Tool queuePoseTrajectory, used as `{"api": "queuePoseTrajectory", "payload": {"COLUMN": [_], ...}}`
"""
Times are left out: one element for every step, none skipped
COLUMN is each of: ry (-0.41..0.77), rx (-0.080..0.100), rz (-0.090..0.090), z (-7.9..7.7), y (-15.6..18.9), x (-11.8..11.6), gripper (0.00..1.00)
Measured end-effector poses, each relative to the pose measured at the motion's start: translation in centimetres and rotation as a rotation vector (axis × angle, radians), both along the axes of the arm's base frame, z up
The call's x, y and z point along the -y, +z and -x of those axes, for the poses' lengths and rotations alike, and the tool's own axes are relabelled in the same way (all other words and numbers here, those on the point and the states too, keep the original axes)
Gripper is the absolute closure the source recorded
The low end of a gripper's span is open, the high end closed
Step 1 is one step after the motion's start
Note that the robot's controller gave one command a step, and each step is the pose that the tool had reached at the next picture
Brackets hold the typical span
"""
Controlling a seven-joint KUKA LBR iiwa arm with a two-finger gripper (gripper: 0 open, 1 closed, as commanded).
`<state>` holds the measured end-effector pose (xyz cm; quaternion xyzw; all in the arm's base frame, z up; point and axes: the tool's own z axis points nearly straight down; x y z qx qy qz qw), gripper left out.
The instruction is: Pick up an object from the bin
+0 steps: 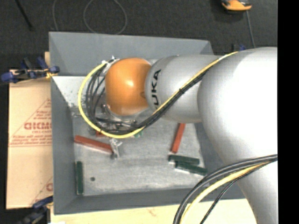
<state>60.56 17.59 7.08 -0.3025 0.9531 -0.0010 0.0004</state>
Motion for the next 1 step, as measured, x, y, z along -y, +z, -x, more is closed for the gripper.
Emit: {"api": "queuePoseTrajectory", "payload": {"ry": [-0.003], "rx": [-0.001], "rz": [-0.004], "z": [0.04], "y": [0.05], "x": [-0.26], "gripper": [1.0]}}
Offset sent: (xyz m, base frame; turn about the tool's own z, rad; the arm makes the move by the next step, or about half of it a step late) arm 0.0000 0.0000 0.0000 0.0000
